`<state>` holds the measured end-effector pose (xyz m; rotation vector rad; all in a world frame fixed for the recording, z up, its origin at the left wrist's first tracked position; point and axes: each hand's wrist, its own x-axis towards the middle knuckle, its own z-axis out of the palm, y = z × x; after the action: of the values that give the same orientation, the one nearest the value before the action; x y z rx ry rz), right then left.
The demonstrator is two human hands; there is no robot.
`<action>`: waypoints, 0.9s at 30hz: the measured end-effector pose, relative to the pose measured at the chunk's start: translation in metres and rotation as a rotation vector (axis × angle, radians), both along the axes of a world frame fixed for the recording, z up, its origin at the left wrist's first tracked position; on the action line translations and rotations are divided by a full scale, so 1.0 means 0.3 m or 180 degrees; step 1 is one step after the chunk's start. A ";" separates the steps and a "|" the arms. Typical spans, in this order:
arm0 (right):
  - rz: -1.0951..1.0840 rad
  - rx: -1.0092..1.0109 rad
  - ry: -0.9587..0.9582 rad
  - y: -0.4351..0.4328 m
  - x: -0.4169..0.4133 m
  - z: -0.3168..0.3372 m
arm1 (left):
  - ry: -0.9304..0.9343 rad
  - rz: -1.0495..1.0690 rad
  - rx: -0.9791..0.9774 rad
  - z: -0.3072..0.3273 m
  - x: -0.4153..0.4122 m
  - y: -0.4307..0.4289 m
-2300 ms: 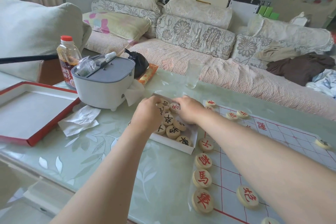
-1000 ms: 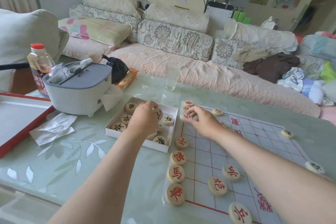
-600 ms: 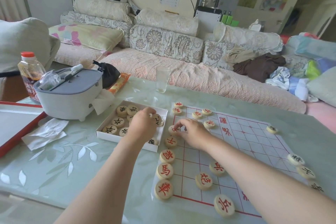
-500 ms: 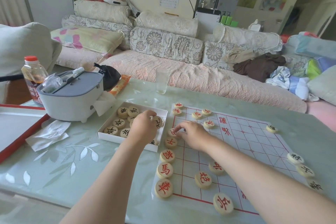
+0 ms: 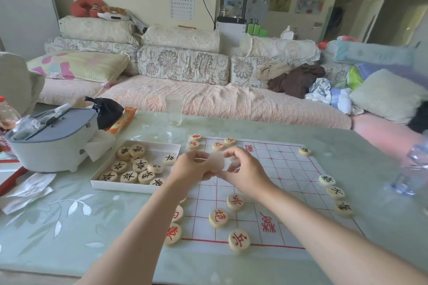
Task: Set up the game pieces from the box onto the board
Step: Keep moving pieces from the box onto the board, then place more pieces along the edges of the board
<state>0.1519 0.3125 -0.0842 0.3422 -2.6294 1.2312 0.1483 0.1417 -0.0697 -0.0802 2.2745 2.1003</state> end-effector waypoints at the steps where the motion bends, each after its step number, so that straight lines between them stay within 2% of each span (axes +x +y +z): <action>1: -0.0021 -0.0002 0.0061 0.029 0.019 0.002 | -0.0036 -0.0080 0.0025 0.001 0.007 0.026; 8: 0.0083 0.0439 0.0342 0.181 0.088 0.033 | 0.0064 -0.0508 0.0015 0.004 0.056 0.193; 10: -0.0031 0.0532 0.0245 0.232 0.109 0.041 | 0.0259 -0.0597 -0.0424 -0.001 0.063 0.230; 15: -0.0453 0.0581 -0.0161 0.400 0.152 0.038 | 0.1192 -0.0969 -0.2761 -0.058 0.045 0.247; 17: -0.0647 0.0652 -0.0263 0.467 0.172 0.028 | 0.1264 -0.1200 -0.3340 -0.079 0.033 0.243; 21: -0.0874 0.0896 -0.0453 0.579 0.210 0.000 | 0.0992 -0.1354 -0.3769 -0.111 0.012 0.252; 27: -0.0786 0.1023 -0.0925 0.665 0.281 -0.039 | 0.0926 -0.1604 -0.3838 -0.137 0.004 0.253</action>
<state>0.2361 0.5118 -0.0960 -0.1228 -3.0067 0.8334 0.1494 0.2176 -0.1109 0.6954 2.9132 0.3616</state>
